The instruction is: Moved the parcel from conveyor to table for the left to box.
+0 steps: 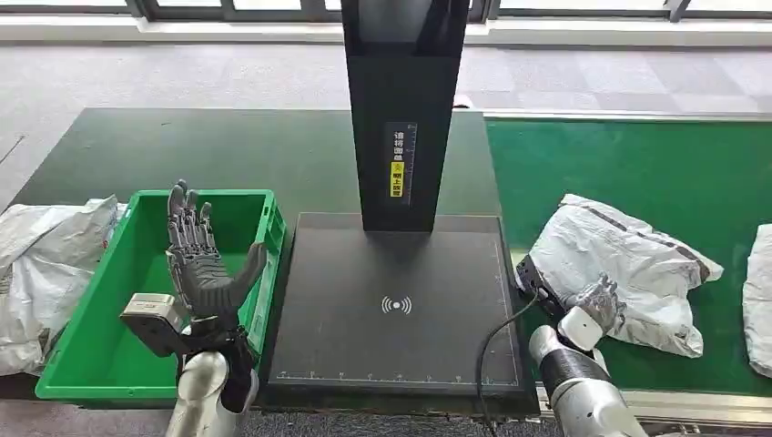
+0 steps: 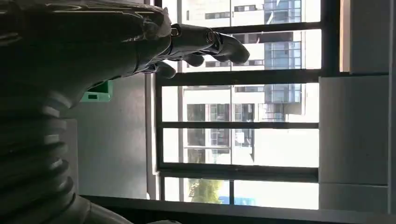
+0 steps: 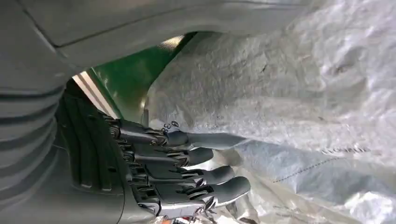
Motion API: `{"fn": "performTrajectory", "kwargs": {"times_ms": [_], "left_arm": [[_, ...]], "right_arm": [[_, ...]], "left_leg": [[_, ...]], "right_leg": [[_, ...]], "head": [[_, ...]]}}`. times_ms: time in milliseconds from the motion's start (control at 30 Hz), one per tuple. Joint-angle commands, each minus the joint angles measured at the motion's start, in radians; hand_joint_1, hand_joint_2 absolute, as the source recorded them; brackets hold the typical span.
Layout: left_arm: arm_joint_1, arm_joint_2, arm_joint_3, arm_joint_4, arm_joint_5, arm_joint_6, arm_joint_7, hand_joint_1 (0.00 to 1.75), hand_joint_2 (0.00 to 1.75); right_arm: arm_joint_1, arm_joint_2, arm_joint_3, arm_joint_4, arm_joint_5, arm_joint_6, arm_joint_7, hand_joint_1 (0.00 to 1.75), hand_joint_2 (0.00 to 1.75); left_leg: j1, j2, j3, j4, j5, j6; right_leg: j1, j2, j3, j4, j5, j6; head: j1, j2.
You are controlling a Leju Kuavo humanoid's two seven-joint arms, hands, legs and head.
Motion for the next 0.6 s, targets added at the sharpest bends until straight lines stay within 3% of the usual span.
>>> {"fn": "performTrajectory", "kwargs": {"times_ms": [33, 67, 100, 600], "left_arm": [[0.014, -0.039, 0.032, 0.043, 0.004, -0.004, 0.003, 0.00, 1.75], [0.012, -0.039, 0.031, 0.043, 0.004, -0.005, 0.003, 0.00, 1.75], [0.013, -0.039, 0.030, 0.041, 0.003, -0.002, 0.003, 0.00, 1.75], [0.025, -0.039, 0.024, 0.022, 0.006, 0.015, 0.003, 0.00, 1.75]], "right_arm": [[-0.030, -0.036, 0.091, 0.078, -0.001, 0.075, 0.061, 0.00, 1.75], [-0.027, -0.035, 0.090, 0.075, -0.001, 0.093, 0.068, 0.09, 1.75], [-0.023, -0.033, 0.091, 0.067, -0.001, 0.091, 0.068, 1.75, 1.75], [-0.020, -0.022, 0.087, 0.050, -0.001, 0.077, 0.052, 1.75, 1.75]], "left_leg": [[0.000, 0.001, 0.001, -0.001, 0.000, -0.001], [0.000, 0.001, 0.002, -0.002, 0.000, -0.001], [0.000, 0.001, 0.001, -0.001, 0.000, 0.000], [0.000, 0.001, 0.001, -0.001, 0.000, -0.001]], "right_leg": [[0.000, 0.000, 0.001, -0.001, 0.000, 0.000], [0.000, 0.000, 0.002, -0.002, 0.000, 0.000], [0.000, 0.000, 0.001, -0.001, 0.000, 0.000], [0.000, 0.001, 0.001, -0.001, 0.000, 0.000]], "head": [[0.000, 0.000], [0.000, 0.000], [0.000, 0.000], [0.000, 0.000]]}}
